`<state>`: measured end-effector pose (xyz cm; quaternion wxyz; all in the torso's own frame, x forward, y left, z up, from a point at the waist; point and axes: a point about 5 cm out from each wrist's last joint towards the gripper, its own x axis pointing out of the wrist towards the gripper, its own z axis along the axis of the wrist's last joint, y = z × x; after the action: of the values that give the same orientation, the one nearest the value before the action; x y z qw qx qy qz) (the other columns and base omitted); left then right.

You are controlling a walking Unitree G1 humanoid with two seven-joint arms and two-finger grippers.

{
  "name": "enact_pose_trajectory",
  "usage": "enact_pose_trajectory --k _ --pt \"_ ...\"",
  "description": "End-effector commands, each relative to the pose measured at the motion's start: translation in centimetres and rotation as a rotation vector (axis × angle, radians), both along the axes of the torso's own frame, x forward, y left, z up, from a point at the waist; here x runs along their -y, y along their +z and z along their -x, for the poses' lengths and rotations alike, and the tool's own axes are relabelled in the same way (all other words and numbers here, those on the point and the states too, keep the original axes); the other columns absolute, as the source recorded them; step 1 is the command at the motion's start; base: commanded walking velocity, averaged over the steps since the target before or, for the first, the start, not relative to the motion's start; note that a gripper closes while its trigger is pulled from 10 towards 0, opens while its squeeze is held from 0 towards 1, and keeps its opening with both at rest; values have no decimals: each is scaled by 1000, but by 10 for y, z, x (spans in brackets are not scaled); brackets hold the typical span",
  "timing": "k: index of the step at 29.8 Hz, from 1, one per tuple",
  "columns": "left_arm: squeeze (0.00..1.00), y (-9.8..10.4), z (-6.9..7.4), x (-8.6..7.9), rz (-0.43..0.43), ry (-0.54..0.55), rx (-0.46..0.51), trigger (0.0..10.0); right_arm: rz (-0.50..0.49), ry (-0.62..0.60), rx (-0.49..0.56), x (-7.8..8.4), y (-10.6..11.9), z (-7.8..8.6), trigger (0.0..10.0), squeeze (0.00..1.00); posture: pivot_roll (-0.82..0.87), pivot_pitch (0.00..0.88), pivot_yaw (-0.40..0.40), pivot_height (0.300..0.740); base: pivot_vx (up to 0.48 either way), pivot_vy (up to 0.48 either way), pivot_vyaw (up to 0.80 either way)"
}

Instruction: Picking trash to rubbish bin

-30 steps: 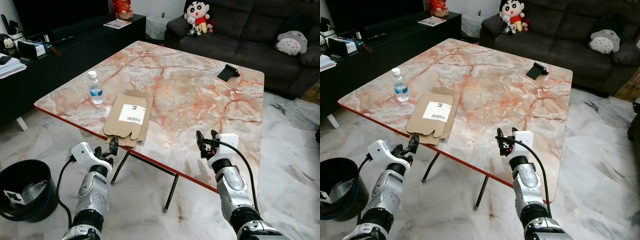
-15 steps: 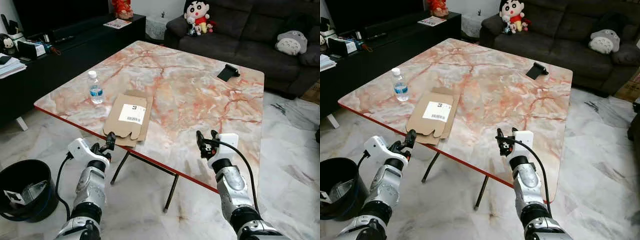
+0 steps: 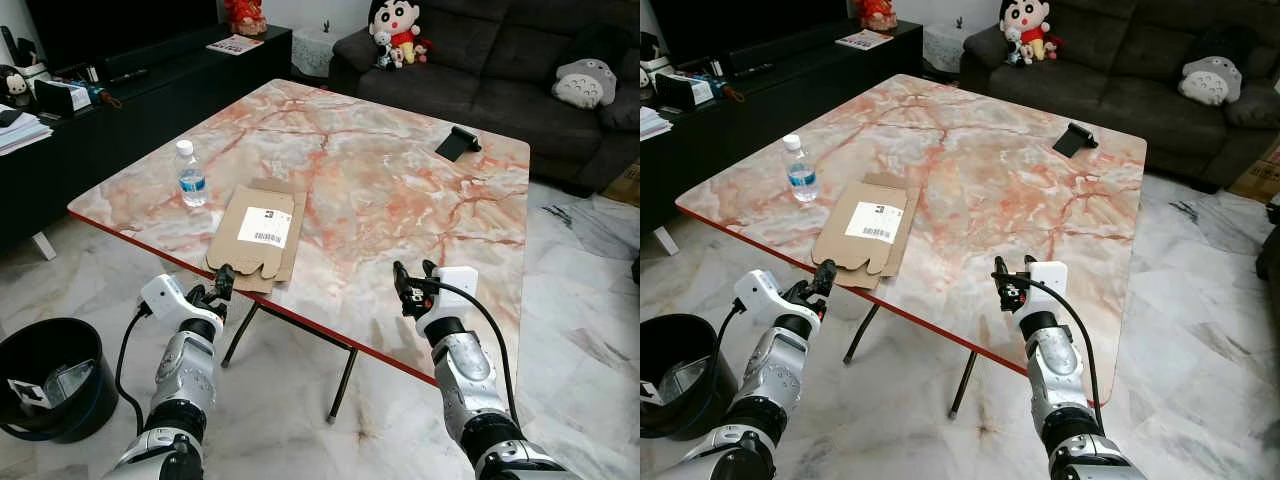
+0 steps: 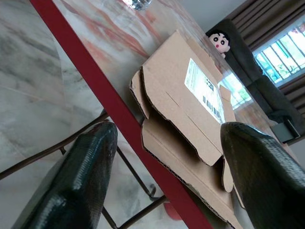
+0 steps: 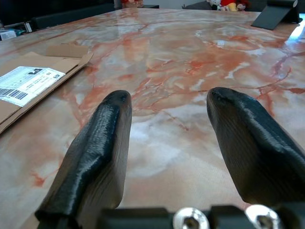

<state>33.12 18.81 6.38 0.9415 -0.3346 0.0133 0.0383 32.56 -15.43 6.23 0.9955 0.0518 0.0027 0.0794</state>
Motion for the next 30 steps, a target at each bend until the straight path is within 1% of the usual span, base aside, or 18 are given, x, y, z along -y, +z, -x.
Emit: enact_pose_trajectory --k 1,2,3,6,7,8,18,30 --pt "0 3 -3 3 5 -17 5 8510 2 -14 -6 5 0 0 10000 0 107 0 -114 740 0 0 0" --pt "0 2 -3 3 4 -16 3 8745 2 -14 -6 5 0 -1 10000 0 107 0 -112 740 0 0 0" --pt "0 2 -3 3 3 -15 2 8745 2 -14 -7 5 0 -1 10000 0 107 0 -112 740 0 0 0" --pt "0 3 -4 3 1 -14 3 9529 1 -14 -4 5 1 -1 10000 0 107 0 -112 740 0 0 0" --pt "0 3 -4 3 1 -14 3 9529 1 -14 -4 5 1 -1 10000 0 107 0 -112 740 0 0 0" --pt "0 4 -5 3 0 -14 3 10000 1 -14 -3 5 1 -1 10000 0 107 0 -112 740 0 0 0" --pt "0 4 -7 2 8 -8 -12 10000 2 -13 0 5 2 -2 10000 0 106 0 -109 740 0 0 0" --pt "0 3 -9 7 28 -13 -21 10000 4 -11 -2 6 2 -2 10000 0 102 0 -117 740 0 0 0"
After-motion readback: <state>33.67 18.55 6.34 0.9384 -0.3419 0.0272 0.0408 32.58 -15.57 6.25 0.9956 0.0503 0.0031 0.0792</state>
